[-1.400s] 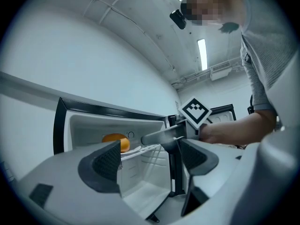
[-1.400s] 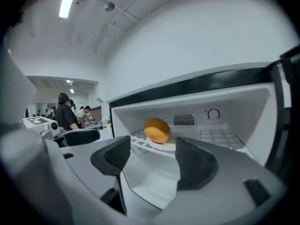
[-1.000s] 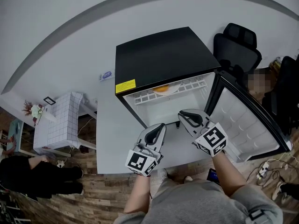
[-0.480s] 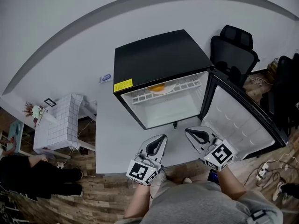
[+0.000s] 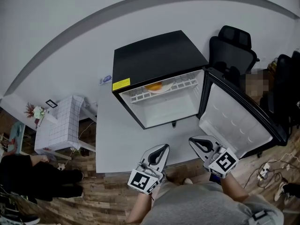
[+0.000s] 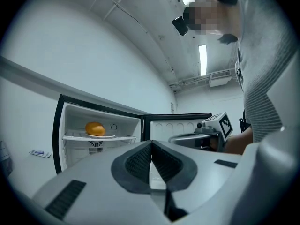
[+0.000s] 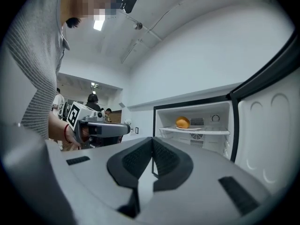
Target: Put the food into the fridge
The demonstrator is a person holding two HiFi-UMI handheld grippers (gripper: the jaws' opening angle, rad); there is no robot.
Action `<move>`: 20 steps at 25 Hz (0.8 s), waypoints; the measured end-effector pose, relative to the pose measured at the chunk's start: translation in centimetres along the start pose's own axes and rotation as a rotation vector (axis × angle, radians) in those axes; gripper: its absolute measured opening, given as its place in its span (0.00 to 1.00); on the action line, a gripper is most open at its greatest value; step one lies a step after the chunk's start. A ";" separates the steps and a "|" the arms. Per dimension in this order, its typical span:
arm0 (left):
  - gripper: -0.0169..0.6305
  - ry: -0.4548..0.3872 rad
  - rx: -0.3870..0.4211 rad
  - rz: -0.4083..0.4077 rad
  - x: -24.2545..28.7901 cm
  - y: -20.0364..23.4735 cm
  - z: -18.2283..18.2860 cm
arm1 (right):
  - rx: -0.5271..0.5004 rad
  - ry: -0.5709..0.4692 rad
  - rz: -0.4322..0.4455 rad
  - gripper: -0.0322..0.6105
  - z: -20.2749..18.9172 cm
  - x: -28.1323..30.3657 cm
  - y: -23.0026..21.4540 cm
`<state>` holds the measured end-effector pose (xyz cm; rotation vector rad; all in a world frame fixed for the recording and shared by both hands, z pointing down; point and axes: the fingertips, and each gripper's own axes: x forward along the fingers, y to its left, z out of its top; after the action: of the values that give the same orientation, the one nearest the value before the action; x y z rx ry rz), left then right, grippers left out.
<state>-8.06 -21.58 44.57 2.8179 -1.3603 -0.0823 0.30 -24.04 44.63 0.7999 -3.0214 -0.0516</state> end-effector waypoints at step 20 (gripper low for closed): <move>0.04 -0.017 0.024 0.038 -0.8 -0.6 1.2 | -0.013 -0.027 -0.005 0.07 0.7 -0.7 -0.3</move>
<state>-8.15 -20.51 43.43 2.8161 -1.4268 -0.0909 1.03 -23.95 43.91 0.8121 -3.0408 -0.0824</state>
